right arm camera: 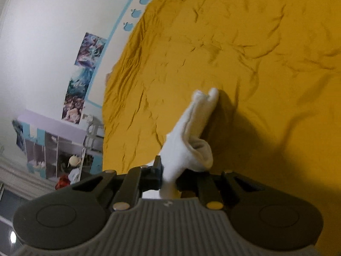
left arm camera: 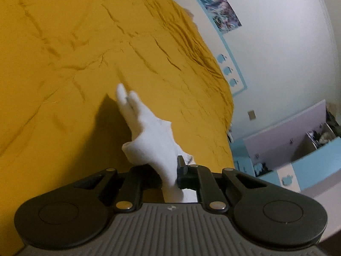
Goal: Fold small clothes
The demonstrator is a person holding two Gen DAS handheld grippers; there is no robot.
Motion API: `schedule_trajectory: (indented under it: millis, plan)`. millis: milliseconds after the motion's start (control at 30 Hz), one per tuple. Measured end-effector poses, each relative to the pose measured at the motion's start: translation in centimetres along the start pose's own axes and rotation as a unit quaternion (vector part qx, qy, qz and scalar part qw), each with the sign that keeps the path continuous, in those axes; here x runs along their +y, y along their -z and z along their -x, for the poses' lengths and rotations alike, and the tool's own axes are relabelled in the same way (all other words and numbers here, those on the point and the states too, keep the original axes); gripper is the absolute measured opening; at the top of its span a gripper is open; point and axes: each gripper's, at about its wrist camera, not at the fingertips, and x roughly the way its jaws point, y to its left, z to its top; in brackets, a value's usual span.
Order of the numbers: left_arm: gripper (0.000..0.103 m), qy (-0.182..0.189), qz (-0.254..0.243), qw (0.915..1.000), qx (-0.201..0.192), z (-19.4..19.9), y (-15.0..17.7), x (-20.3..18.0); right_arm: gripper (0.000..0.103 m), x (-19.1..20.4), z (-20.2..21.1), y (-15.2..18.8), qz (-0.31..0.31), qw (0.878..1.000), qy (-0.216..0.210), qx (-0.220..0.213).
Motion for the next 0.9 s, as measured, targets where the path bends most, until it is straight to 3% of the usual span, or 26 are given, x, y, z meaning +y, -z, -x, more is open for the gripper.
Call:
schedule_trajectory:
  millis: [200, 433, 533, 600, 633, 733, 833, 900]
  plan:
    - [0.013, -0.010, 0.035, 0.9983, 0.044, 4.1, 5.1, 3.3, 0.007, -4.8, 6.4, 4.2, -0.025, 0.999, 0.023, 0.011]
    - [0.013, -0.059, 0.070, 0.9931, 0.073, 3.2, 7.8, 8.1, 0.008, -10.4, 6.4, 7.1, -0.060, 0.995, 0.078, 0.019]
    - [0.013, -0.053, 0.053, 0.9933, 0.088, 3.8, 6.9, 7.9, 0.010, -11.4, 6.6, 7.0, -0.078, 0.994, 0.079, 0.020]
    - [0.015, -0.069, 0.040, 0.9931, 0.086, 5.4, 6.3, 7.6, 0.015, -11.8, 7.7, 6.4, -0.072, 0.994, 0.084, 0.022]
    - [0.016, -0.083, 0.027, 0.9929, 0.081, 6.4, 5.8, 7.3, 0.021, -11.5, 8.3, 6.0, -0.065, 0.993, 0.093, 0.020]
    - [0.021, -0.136, -0.034, 0.9887, 0.053, 8.8, 4.0, 5.8, 0.053, -10.6, 10.6, 4.2, -0.046, 0.991, 0.129, -0.006]
    - [0.021, -0.146, -0.100, 0.9837, 0.031, 8.4, 2.1, 3.3, 0.053, -7.3, 10.9, 1.5, 0.045, 0.989, 0.135, -0.040]
    - [0.025, -0.122, -0.117, 0.9855, 0.021, 6.4, 0.8, 1.7, 0.053, -5.0, 9.6, 0.5, 0.093, 0.987, 0.123, -0.049]
